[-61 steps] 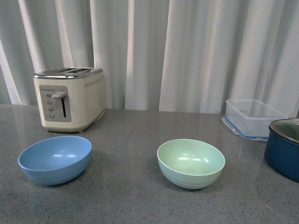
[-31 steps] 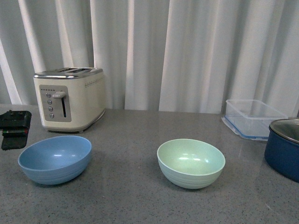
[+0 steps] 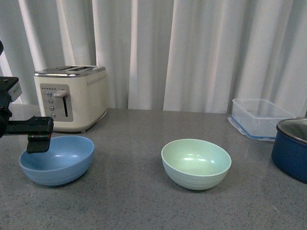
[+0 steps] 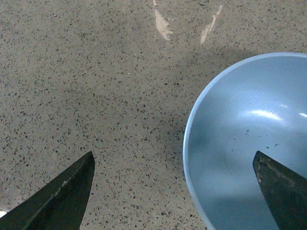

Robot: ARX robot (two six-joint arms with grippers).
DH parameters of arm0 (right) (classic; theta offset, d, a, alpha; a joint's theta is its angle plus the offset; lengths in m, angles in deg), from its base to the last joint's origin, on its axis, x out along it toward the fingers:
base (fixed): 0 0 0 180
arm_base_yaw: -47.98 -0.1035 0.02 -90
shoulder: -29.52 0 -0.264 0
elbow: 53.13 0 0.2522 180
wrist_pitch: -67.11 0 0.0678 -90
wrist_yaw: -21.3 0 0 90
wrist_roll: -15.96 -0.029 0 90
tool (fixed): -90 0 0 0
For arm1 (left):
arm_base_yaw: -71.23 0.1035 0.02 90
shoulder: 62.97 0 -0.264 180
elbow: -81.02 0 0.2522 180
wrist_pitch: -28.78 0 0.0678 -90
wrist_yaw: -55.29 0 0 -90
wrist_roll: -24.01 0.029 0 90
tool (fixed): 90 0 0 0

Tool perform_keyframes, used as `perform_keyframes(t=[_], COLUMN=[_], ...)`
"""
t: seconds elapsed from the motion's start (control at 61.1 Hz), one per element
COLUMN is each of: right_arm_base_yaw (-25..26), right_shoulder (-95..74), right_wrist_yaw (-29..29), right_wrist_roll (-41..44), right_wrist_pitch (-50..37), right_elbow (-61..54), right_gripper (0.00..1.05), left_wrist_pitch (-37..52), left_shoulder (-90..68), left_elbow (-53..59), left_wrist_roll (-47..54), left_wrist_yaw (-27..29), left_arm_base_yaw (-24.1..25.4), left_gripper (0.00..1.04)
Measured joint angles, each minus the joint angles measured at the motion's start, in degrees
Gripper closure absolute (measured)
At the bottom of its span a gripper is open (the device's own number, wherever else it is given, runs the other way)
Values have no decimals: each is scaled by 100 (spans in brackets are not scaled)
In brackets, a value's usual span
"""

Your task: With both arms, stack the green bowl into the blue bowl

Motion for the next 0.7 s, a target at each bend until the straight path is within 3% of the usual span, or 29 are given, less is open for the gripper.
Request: perform_keyframes(t=[0.458,0.589,0.704], right_arm_base_yaw=[0,0,0], right_shoulder=[0,0,0], right_wrist_yaw=[0,0,0], right_wrist_roll=[0,0,0], right_wrist_pitch=[0,0,0], right_elbow=[0,0,0], right_gripper=[10,10,10], left_wrist_pitch=[0,37,39], left_shoulder=[-409,-413,-424], left_elbow=[-160,-160,-160], left_wrist_roll=[-164,-168,-170], left_wrist_yaw=[0,-20,-11], left_arm_base_yaw=[-98,-125,-127], left_gripper=[7,37,55])
